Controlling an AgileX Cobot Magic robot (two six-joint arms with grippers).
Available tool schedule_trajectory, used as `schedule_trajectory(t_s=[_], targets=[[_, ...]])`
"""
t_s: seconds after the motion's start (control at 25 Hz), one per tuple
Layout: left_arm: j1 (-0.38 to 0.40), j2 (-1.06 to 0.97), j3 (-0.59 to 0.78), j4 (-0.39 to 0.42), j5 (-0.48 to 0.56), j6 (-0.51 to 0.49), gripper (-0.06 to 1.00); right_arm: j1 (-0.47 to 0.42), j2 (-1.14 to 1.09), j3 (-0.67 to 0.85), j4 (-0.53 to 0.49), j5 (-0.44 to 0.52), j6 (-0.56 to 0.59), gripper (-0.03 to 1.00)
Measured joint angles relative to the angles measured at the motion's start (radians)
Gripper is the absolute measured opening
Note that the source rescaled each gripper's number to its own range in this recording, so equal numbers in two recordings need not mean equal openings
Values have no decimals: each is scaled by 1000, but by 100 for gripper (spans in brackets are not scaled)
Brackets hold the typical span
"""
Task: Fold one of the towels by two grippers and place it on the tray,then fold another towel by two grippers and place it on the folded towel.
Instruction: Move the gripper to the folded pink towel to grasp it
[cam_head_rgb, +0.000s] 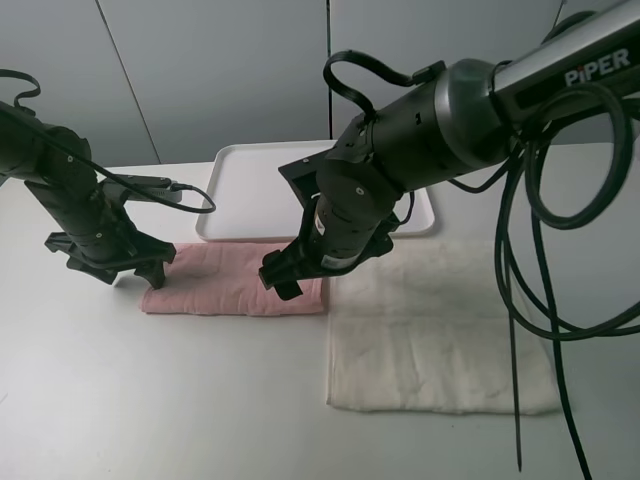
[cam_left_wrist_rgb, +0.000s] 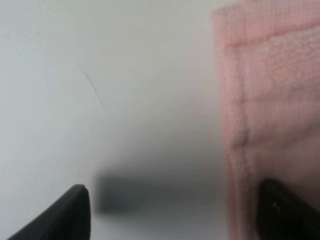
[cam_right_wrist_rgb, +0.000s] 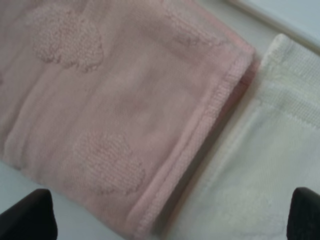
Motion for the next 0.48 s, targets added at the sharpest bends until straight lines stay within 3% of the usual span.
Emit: schedule_trajectory(t_s=[0.2,0.48], targets=[[0,-1,18,6,-6,-6,87,0,0,0,28,-10,-2,100],[31,-28,117,-9,-132,-29,87,0,4,-9,110,-3,-74,100]])
